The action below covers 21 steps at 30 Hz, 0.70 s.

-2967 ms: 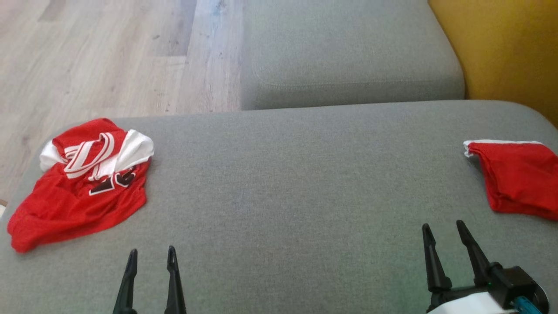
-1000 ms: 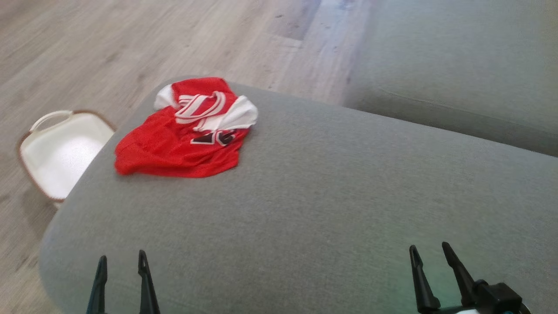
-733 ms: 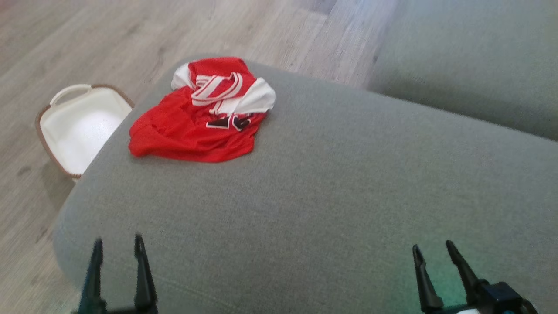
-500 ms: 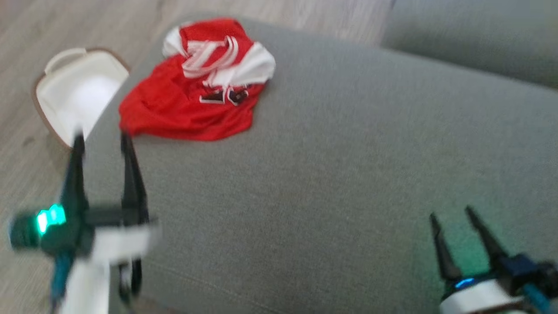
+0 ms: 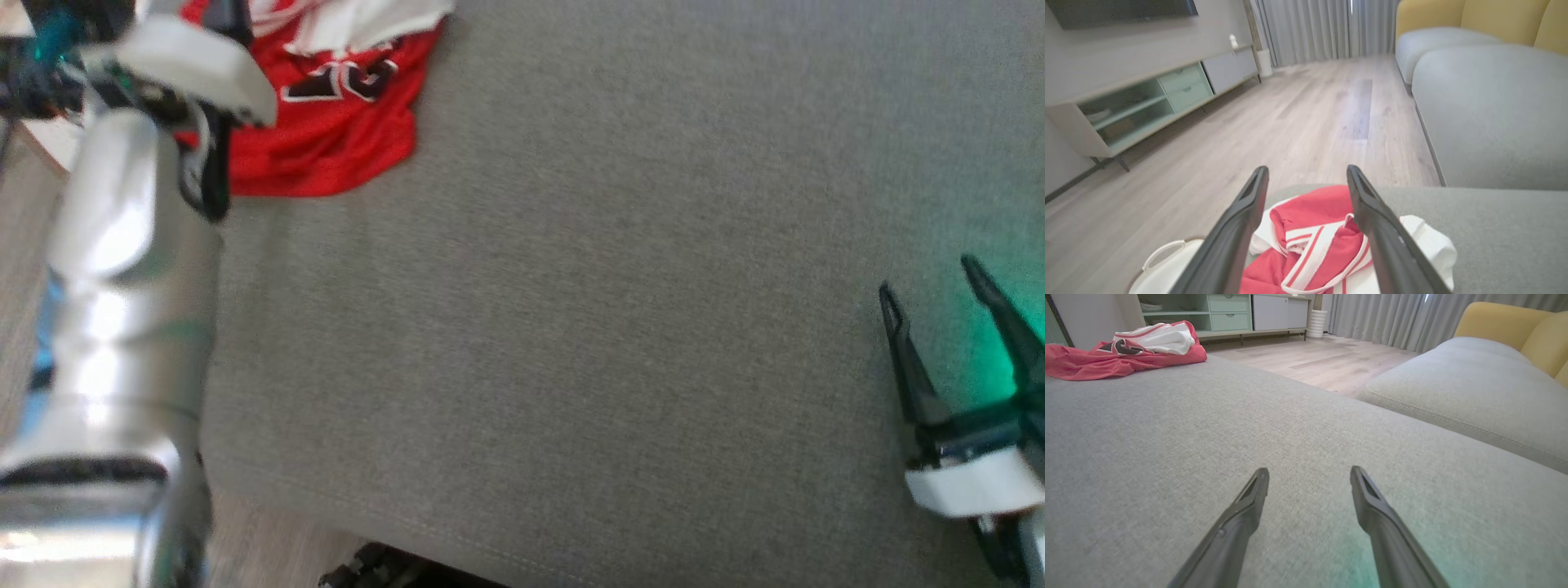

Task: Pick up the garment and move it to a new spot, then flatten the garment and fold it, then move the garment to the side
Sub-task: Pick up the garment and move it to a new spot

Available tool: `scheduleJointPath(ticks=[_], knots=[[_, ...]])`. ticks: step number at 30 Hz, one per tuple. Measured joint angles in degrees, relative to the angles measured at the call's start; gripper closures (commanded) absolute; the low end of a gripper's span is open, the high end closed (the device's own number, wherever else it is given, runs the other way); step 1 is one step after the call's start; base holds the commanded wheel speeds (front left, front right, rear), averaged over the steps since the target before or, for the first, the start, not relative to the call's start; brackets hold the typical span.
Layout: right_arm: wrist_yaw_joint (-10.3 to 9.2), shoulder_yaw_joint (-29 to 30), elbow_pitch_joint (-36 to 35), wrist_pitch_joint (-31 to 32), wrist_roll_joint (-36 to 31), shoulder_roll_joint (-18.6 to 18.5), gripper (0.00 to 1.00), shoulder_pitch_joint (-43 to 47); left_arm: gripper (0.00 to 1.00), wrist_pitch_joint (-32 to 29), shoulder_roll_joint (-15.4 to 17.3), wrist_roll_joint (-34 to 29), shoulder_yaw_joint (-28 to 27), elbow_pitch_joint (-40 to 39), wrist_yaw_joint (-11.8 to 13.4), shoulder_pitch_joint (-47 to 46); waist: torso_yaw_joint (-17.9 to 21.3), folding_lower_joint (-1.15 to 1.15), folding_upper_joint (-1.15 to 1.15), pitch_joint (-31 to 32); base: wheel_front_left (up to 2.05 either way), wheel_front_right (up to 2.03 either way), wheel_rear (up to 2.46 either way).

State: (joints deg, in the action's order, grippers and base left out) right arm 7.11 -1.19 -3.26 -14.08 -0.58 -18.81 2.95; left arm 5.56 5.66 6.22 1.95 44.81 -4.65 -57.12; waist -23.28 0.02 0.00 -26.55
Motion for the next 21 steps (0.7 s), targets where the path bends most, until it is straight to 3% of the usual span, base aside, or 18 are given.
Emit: scheduleJointPath(ticks=[7, 14, 15, 16, 17, 21], knots=[[0.0, -1.88, -5.34, 1.49, -0.02, -1.65, 0.0, -4.66, 0.0, -5.36, 3.45, 1.52, -1.68, 18.64, -0.2, -9.73, 4.35, -0.02, 0.0, -5.9, 0.0, 0.0, 0.0], [0.0, -1.03, -9.18, 1.49, -1.07, -1.56, 0.0, -4.96, 0.0, -7.22, 5.26, 3.18, -2.61, 26.77, -0.41, -11.55, 8.28, -0.02, 0.0, -10.41, 0.0, 0.0, 0.0], [0.0, -0.8, -9.59, 1.48, -1.1, -1.56, 0.0, -4.99, 0.29, -7.86, 5.32, 3.66, -2.82, 27.02, -0.44, -12.24, 8.6, -0.02, 0.0, -10.92, 0.0, 0.0, 0.0], [0.0, -0.59, -10.0, 1.48, -1.1, -1.55, 0.0, -4.99, 0.29, -8.32, 5.44, 3.87, -2.8, 27.15, -0.47, -12.83, 8.83, -0.03, 0.0, -11.35, 0.0, 0.0, 0.0], [0.0, -0.4, -10.32, 1.48, -1.12, -1.55, 0.0, -4.99, 0.99, -8.5, 5.55, 3.87, -2.79, 27.21, -0.55, -13.35, 8.98, -0.03, 0.0, -11.7, 0.0, 0.0, 0.0], [0.0, -0.37, -10.53, 1.47, -1.68, -1.41, 0.0, -5.0, 1.0, -5.49, 5.71, 3.7, -1.82, 27.55, -1.23, -13.95, 8.97, -0.02, 0.0, -11.8, 0.0, 0.0, 0.0]])
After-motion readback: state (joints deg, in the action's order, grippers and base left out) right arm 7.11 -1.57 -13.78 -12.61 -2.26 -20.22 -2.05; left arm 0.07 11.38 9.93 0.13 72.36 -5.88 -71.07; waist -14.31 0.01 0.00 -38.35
